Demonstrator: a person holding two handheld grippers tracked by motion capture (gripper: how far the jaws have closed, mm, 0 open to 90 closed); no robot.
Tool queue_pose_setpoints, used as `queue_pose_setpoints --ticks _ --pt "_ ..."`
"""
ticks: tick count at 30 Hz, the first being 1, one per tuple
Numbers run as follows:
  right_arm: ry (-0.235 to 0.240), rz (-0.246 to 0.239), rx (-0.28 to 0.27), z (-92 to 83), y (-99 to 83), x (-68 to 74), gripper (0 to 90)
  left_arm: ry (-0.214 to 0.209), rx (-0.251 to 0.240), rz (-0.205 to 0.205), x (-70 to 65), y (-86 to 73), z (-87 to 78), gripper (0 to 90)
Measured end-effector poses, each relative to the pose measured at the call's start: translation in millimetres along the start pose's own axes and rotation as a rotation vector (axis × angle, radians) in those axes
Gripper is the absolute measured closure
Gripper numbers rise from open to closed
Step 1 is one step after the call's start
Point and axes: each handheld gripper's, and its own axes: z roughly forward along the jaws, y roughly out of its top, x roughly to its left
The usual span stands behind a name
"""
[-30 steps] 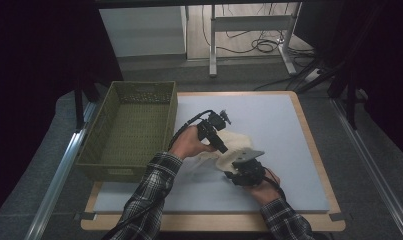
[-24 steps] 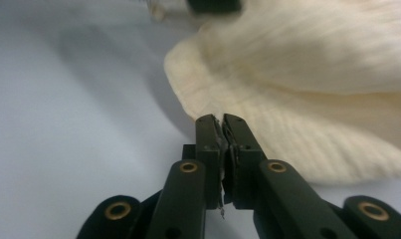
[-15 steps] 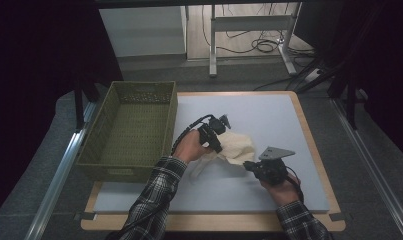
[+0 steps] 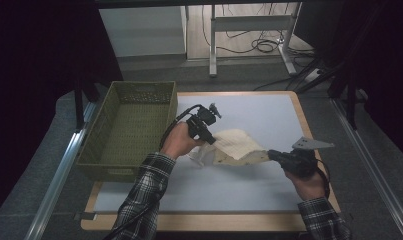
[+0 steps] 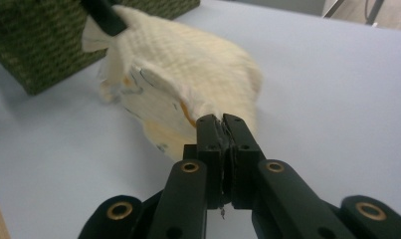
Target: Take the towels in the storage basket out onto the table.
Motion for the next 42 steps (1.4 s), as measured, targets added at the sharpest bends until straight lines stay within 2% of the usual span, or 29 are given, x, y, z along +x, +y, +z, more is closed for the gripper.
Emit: queue_pose_setpoints --ticks 4,8,11,13,15,16,17,18,19,22,26,29,32,33,35,37,42 --pt "0.000 0.015 -0.030 -10.4 9.9 -9.1 86.5 -0.012 -0.047 -0.009 3.3 3.7 -18.7 81.6" --pt "-0.005 0.025 -0.038 -8.2 22.0 -18.6 86.5 0.041 -0.083 -0.030 11.7 16.0 -25.2 80.2" --pt "-0.020 0.027 -0.025 2.4 29.5 -25.9 86.3 0.105 -0.094 -0.050 21.5 27.0 -15.5 77.5" --pt "-0.036 0.026 -0.013 11.7 32.6 -31.4 86.2 0.150 -0.115 -0.081 30.3 33.6 -2.9 74.1" --pt "-0.060 0.033 0.007 21.9 34.0 -38.3 85.6 0.204 -0.129 -0.106 36.9 37.7 7.8 66.8" --pt "-0.072 0.043 0.018 27.3 33.7 -42.2 84.2 0.247 -0.144 -0.132 40.0 39.9 15.1 59.4" --pt "-0.098 0.046 0.040 34.1 32.5 -47.6 80.4 0.264 -0.149 -0.143 41.5 40.7 18.5 53.1" --pt "-0.114 0.047 0.053 37.6 31.3 -50.7 79.7 0.271 -0.151 -0.152 43.1 41.3 21.5 50.5" --pt "-0.135 0.050 0.067 41.4 29.3 -54.2 78.5 0.266 -0.157 -0.158 43.7 41.5 23.3 47.1" --pt "-0.148 0.064 0.081 43.9 22.8 -60.4 73.7 0.252 -0.150 -0.143 40.8 39.9 23.4 42.8" --pt "-0.141 0.055 0.080 37.9 17.2 -56.0 70.1 0.202 -0.144 -0.133 32.6 33.8 20.1 40.3" --pt "-0.101 0.043 0.076 34.4 14.5 -45.0 68.3 0.194 -0.113 -0.095 23.3 28.1 19.8 40.6" --pt "-0.060 0.025 0.077 35.2 10.8 -31.6 67.5 0.183 -0.103 -0.092 14.2 20.8 23.3 40.6" --pt "-0.038 0.014 0.081 36.7 8.7 -24.4 67.3 0.176 -0.113 -0.106 11.9 19.0 25.1 40.8" --pt "-0.015 0.002 0.085 38.3 6.5 -17.0 67.0 0.175 -0.103 -0.103 9.4 13.4 27.1 40.8" --pt "0.013 -0.003 0.093 41.4 4.0 -10.1 66.8 0.161 -0.125 -0.134 7.6 7.5 30.0 41.0" --pt "0.066 -0.023 0.113 53.5 -2.5 4.1 67.2 0.129 -0.133 -0.177 8.4 -4.9 36.0 41.3"
